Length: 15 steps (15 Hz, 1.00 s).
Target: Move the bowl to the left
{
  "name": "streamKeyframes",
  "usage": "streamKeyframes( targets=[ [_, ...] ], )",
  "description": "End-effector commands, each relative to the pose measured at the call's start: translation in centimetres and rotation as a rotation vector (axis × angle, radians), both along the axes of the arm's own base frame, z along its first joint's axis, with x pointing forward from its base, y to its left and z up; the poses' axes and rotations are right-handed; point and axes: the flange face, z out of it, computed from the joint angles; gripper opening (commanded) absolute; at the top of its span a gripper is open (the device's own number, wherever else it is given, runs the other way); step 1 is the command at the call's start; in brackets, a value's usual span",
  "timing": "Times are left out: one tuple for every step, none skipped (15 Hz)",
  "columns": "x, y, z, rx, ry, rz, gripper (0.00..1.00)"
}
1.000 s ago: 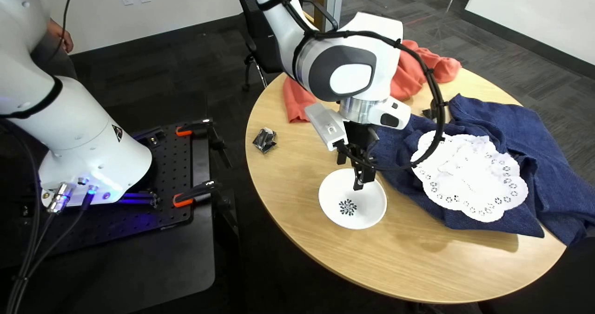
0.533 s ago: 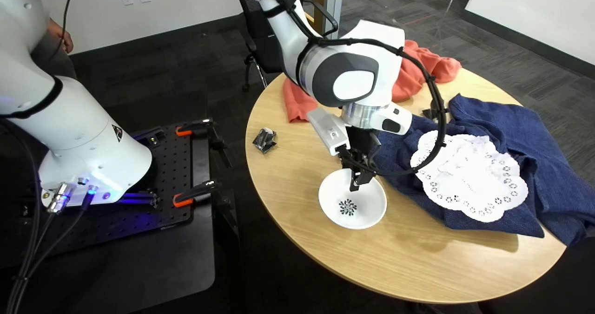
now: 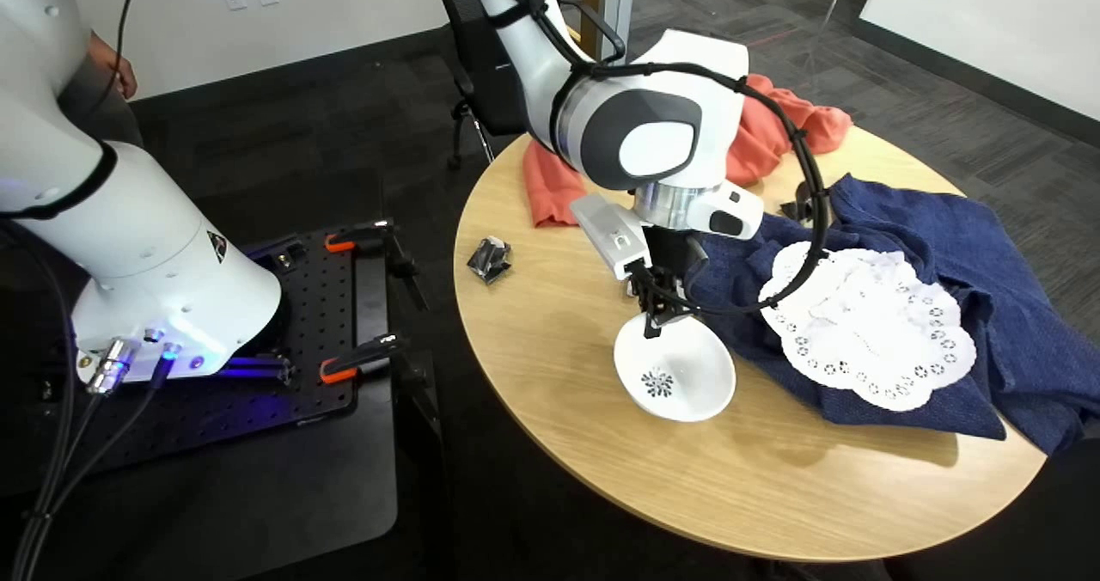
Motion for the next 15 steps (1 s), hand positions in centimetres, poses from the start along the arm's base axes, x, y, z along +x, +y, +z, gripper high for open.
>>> streamKeyframes(
  targets=[
    [0.3, 1.4, 1.6, 0.005, -0.017, 0.003, 0.02],
    [0.3, 1.9, 1.9, 0.007, -0.02, 0.013, 0.02],
    [0.3, 2.6, 2.4, 0.004, -0.026, 0.024, 0.02],
    [0.3, 3.2, 2.8, -0.001, -0.033, 0.036, 0.02],
    [0.3, 3.9, 3.5, -0.01, -0.047, 0.049, 0.02],
    [0.3, 4.7, 4.1, -0.014, -0.059, 0.065, 0.02],
    [0.3, 5.6, 4.7, -0.018, -0.069, 0.087, 0.02],
    [0.4, 6.7, 5.4, -0.023, -0.079, 0.112, 0.02],
    [0.5, 7.9, 6.0, -0.031, -0.087, 0.144, 0.02],
    [0.5, 8.9, 6.5, -0.039, -0.09, 0.176, 0.02],
    [0.7, 10.2, 7.1, -0.044, -0.095, 0.215, 0.02],
    [0.9, 11.2, 7.4, -0.055, -0.1, 0.247, 0.02],
    [1.1, 12.4, 7.8, -0.064, -0.108, 0.288, 0.02],
    [1.3, 13.3, 8.1, -0.077, -0.111, 0.321, 0.02],
    [1.4, 14.1, 8.5, -0.088, -0.115, 0.347, 0.02]
  ],
)
